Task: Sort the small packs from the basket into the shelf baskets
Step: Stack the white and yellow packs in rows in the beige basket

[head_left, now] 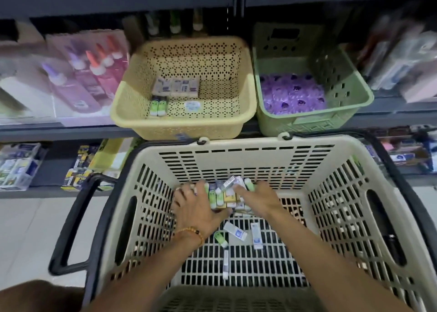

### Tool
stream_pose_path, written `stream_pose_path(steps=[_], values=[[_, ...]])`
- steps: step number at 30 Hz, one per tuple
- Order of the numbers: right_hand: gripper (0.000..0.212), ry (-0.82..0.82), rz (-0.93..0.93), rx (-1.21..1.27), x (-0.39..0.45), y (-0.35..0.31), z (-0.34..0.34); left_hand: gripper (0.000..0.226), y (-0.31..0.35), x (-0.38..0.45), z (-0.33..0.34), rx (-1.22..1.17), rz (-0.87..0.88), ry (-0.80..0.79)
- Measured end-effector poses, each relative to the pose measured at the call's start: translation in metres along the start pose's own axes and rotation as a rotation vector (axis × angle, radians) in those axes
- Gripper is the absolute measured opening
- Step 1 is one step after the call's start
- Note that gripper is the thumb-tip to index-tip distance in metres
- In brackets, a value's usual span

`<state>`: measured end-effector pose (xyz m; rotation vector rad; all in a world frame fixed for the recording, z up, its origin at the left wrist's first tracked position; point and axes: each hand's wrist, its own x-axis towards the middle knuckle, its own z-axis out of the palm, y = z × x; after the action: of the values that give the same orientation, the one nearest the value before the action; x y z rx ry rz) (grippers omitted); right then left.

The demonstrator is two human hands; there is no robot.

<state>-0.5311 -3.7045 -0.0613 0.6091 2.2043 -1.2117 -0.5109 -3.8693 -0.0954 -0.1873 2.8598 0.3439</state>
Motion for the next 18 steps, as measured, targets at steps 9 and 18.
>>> stream_pose_path(steps=[9,18], values=[[0.026,-0.058,0.052,0.228,0.007,0.005,-0.011,0.082,0.007,0.009,-0.011,0.071,0.060,-0.128],[0.027,-0.162,0.104,0.482,-0.002,0.014,-0.021,0.079,0.012,0.005,-0.005,0.157,0.099,-0.125]])
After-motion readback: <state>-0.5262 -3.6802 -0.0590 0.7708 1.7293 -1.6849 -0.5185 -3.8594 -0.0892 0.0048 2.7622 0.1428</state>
